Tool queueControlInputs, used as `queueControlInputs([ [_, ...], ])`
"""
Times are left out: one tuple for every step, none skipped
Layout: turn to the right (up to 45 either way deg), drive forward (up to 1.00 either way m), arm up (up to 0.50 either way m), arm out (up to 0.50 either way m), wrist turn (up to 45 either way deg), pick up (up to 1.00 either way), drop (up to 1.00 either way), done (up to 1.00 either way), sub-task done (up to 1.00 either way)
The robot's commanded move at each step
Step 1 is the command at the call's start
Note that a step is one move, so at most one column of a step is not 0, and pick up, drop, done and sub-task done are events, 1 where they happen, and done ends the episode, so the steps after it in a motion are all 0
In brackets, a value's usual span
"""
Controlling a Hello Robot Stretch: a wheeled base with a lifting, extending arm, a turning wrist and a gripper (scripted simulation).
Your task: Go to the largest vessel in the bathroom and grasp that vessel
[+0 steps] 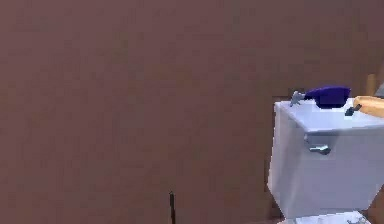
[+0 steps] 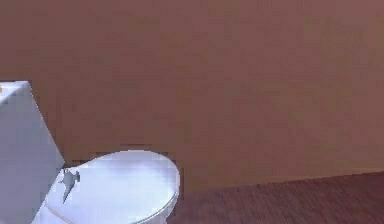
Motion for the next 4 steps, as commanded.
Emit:
queueControlInputs([
  [-45.0, 0.00, 0.00, 0.00, 0.0, 0.00, 0.00, 0.00, 0.00],
  [-45.0, 0.00, 0.00, 0.00, 0.0, 0.00, 0.00, 0.00, 0.00],
  [-45.0, 0.00, 0.00, 0.00, 0.0, 0.00, 0.00, 0.00, 0.00],
  [45.0, 0.00, 0.00, 0.00, 0.0, 0.00, 0.00, 0.00, 0.00],
])
